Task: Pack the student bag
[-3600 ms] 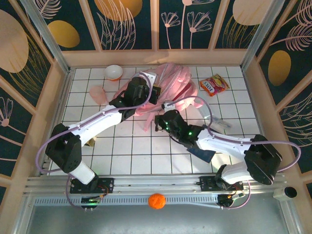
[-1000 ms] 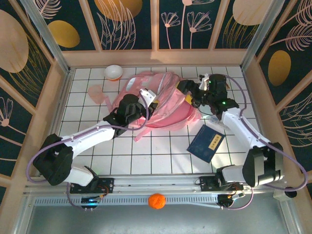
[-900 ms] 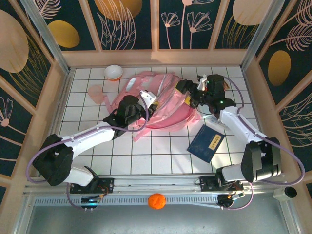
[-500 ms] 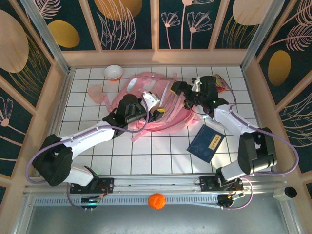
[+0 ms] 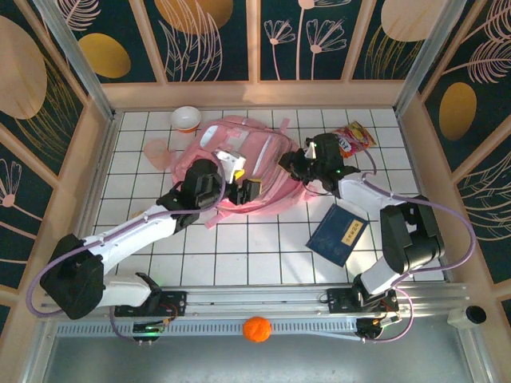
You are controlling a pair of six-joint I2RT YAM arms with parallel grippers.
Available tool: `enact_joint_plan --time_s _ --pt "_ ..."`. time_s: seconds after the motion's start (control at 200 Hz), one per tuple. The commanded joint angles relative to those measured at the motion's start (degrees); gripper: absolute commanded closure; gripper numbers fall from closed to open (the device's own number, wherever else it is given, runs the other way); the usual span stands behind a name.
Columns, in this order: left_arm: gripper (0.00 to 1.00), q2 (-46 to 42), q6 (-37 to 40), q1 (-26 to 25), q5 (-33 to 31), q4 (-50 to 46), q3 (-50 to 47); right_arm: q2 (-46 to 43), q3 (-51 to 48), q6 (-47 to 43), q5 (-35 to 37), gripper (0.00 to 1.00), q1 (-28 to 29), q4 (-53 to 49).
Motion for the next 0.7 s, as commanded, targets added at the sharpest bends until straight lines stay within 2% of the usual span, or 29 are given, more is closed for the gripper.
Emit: enact_joint_plan --time_s 0.0,0.095,0.2,0.325,0.485,0.696 --pt "0.28 -0.8 -15.6 1.9 -7.5 -6.2 -1.6 -1.7 -2.8 1.6 2.0 0.92 0.5 7.4" --pt "0.28 -1.0 -24.0 4.6 -8.1 -8.9 -3.2 -4.0 -5.4 3.8 3.8 1.0 0.9 9.5" --pt "0.29 -1.3 -31.2 7.0 -9.0 -10.4 -5.1 -8.1 -8.7 6.5 7.4 1.0 2.2 11.5" --pt "0.36 -0.4 -36.8 7.5 -10.1 -8.1 -7.6 -14.7 -14.0 11.1 14.5 1.0 5.1 13.5" --pt "0.42 3.1 -38.5 7.6 -12.4 -3.2 -8.4 -21.5 -18.5 15.4 23.4 1.0 11.0 13.7" --pt "0.45 11.1 -36.5 8.3 -15.7 -0.3 -4.2 -24.5 -20.4 20.8 32.8 1.0 19.5 12.4"
